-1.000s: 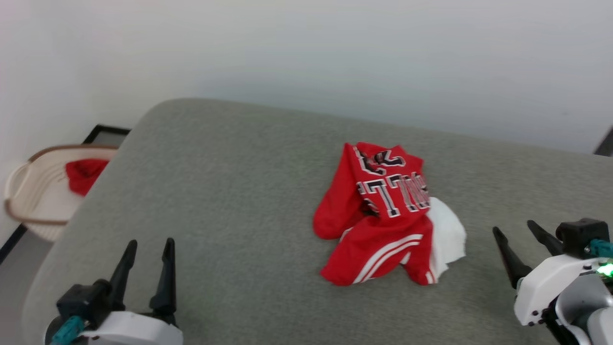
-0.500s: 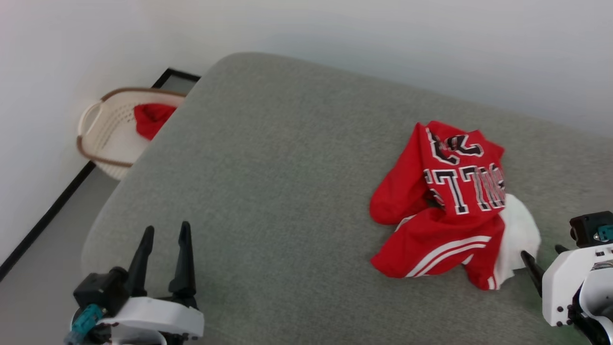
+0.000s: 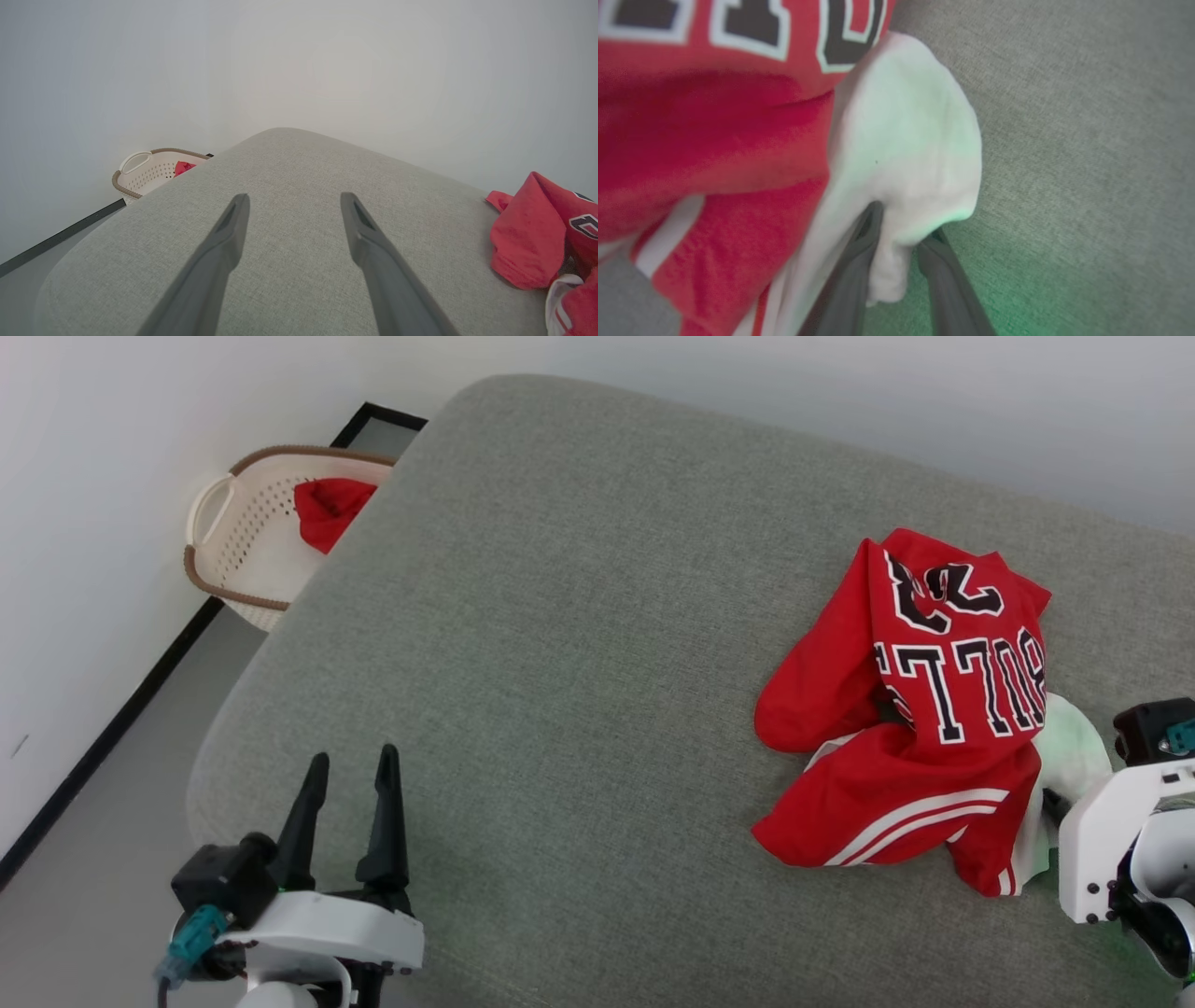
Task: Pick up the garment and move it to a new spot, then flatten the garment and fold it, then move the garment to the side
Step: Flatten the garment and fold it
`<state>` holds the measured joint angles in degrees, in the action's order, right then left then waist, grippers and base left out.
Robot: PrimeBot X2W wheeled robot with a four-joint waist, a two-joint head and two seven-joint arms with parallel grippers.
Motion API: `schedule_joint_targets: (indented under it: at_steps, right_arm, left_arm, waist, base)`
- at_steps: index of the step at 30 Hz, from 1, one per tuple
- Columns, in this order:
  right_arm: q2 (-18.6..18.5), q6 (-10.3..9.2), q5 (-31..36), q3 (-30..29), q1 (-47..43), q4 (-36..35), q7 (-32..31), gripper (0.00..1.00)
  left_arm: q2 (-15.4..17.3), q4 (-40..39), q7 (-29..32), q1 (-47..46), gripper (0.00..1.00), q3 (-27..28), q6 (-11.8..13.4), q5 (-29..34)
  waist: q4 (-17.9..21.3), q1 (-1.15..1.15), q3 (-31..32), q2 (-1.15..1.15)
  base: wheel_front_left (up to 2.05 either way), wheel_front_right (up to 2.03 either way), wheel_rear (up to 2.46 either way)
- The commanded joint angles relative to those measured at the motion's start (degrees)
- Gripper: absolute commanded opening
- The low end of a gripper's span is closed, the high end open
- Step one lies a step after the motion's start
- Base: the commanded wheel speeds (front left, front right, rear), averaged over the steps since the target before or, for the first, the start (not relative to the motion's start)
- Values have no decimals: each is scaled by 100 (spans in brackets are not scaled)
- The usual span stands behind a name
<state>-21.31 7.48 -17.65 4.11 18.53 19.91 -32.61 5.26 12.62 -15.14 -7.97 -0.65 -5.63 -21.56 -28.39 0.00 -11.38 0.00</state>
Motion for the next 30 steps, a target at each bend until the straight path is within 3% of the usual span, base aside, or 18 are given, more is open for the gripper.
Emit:
schedule_joint_targets:
  at_steps: [1,16,30]
  right_arm:
    - [60,2,-26,57,-97,179,-69,0]
    - [-164,-2,-126,-200,247,-193,3,0]
    - [-544,-2,75,-1256,-244,-176,98,0]
  left_arm:
    - [-19,22,3,-44,100,29,-40,48]
    - [-14,0,2,133,100,491,-167,265]
    - [110,-50,2,301,100,590,-186,317]
  waist:
    - [13,0,-11,0]
    - [646,0,341,0]
    - [1488,0,641,0]
  base:
    - [0,0,0]
    - [0,0,0]
    - [0,0,0]
